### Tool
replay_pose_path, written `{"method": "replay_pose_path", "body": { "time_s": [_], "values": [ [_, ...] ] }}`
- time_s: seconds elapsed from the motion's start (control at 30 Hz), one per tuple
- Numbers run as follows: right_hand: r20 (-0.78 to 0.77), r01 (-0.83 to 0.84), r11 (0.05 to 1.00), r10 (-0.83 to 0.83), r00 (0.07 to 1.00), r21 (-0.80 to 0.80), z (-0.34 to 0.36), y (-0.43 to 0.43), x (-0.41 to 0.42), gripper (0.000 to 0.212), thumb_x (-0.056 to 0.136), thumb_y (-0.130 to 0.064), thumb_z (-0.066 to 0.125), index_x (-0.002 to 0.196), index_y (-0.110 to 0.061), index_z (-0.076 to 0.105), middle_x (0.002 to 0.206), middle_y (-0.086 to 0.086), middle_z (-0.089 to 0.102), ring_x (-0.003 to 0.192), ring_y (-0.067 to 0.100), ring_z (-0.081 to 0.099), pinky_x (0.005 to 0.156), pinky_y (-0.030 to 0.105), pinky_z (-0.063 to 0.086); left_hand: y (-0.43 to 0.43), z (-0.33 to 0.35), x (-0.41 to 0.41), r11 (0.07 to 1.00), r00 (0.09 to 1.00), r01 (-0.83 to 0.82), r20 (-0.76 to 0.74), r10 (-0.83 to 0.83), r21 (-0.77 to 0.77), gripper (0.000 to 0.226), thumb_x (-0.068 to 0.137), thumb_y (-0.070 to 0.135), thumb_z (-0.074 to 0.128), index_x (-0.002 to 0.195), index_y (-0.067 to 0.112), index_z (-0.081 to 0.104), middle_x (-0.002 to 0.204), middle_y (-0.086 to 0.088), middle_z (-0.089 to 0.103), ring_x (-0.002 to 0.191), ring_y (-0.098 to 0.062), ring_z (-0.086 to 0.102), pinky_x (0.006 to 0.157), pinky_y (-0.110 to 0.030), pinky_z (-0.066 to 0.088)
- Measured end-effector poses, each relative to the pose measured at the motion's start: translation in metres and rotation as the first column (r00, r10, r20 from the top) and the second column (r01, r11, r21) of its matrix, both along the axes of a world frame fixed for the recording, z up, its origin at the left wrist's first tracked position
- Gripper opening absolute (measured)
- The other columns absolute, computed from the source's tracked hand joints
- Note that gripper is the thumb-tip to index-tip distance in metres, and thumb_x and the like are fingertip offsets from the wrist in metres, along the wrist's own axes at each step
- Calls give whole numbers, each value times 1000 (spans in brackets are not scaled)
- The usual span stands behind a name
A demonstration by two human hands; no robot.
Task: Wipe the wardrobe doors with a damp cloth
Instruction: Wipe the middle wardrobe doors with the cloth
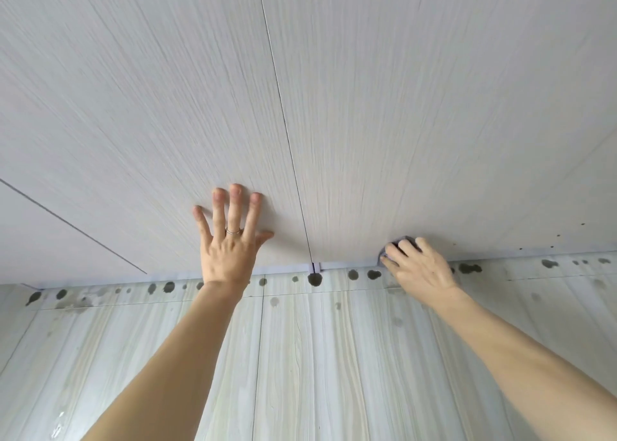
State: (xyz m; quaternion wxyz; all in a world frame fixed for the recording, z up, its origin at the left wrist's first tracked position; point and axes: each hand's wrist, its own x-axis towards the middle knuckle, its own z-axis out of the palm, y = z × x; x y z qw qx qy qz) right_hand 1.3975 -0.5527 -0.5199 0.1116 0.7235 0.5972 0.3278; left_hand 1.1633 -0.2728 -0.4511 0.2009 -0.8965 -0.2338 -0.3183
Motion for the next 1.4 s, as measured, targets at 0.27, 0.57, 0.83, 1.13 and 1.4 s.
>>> {"method": "replay_pose_path", "body": {
  "time_s": [0.27,0.57,0.83,1.13,1.4],
  "values": [
    [-782,478,855,-152,605,203,26,-57,-19,60,66,8,69,117,-24,71,107,1,57,91,27,55,62,36,51,-83,25,17,928,988,-107,68,140,-356,106,87,22,74,161,16,-1,167,-5,-18,155,-21,-15,123,-54,-7],
    [-875,996,21,476,-86,-86,41,-79,4,33,87,6,54,106,-19,65,104,3,67,96,24,64,73,19,40,-124,44,68,935,1000,7,-13,-13,-354,114,83,41,77,162,27,-4,162,-15,-29,151,-34,-25,119,-61,-8],
    [-760,971,-133,647,-65,-196,54,-63,41,36,90,7,48,99,-22,67,99,2,67,90,19,62,75,22,46,-102,28,77,968,999,38,6,-37,-249,130,74,32,88,161,25,-8,156,-43,0,147,-38,-32,117,-53,-22],
    [-514,907,147,782,-351,-396,29,37,-52,26,88,8,60,79,-14,68,73,-10,64,71,10,62,55,5,43,-94,23,79,974,995,86,-20,-93,-211,131,74,36,86,160,24,-11,148,-52,5,139,-63,-2,116,-53,-26],
    [-551,916,-57,813,-189,-398,16,-12,14,29,84,8,57,78,-20,63,79,7,69,70,22,64,64,32,55,-95,24,81,969,995,90,-26,-99,-230,129,76,40,84,160,26,-13,145,-55,9,136,-69,5,116,-55,-23]
  ]
}}
